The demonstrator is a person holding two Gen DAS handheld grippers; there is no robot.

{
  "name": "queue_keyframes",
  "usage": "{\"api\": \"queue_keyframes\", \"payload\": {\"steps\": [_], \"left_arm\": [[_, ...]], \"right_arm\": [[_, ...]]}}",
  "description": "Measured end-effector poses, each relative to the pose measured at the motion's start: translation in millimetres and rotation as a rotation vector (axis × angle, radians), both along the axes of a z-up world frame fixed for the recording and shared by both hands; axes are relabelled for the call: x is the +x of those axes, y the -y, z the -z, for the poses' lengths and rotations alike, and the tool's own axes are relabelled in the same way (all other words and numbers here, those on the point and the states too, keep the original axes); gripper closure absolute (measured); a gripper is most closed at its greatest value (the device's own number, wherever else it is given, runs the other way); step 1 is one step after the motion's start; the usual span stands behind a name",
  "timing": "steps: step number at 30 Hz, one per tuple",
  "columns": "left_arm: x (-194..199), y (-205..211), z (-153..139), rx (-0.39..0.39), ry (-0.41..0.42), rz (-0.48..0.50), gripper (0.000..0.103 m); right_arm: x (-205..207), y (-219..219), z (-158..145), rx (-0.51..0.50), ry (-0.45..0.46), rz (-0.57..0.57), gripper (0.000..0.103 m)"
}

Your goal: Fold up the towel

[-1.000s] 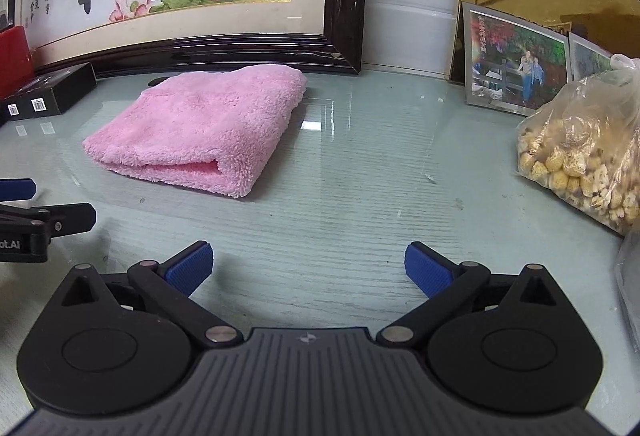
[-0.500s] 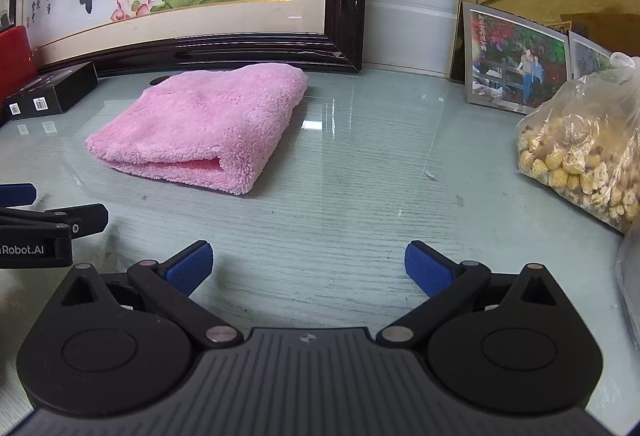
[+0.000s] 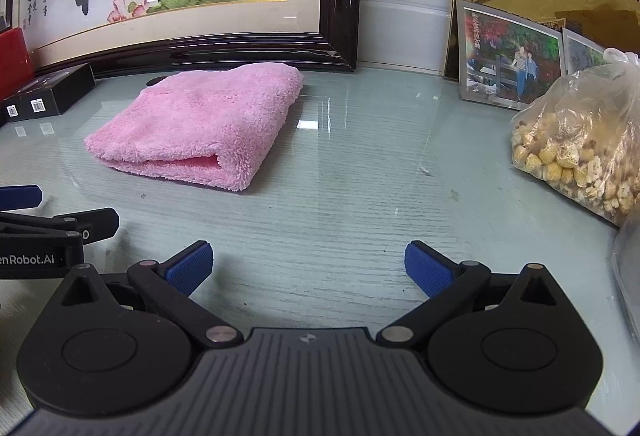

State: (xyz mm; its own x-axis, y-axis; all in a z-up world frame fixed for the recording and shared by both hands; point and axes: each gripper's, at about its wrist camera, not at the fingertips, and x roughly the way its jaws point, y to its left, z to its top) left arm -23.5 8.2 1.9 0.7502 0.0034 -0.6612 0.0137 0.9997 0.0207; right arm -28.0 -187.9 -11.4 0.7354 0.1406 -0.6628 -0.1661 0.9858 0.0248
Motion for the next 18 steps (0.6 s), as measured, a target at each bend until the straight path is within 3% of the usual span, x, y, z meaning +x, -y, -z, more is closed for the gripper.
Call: {"api": "queue_keyframes", "payload": {"steps": [18], "left_arm": [[0.6, -0.2, 0.1, -0.002, -0.001, 0.001, 0.0]], "right_arm": [[0.5, 1.4, 0.1, 0.0, 0.0, 0.0, 0.0]]}}
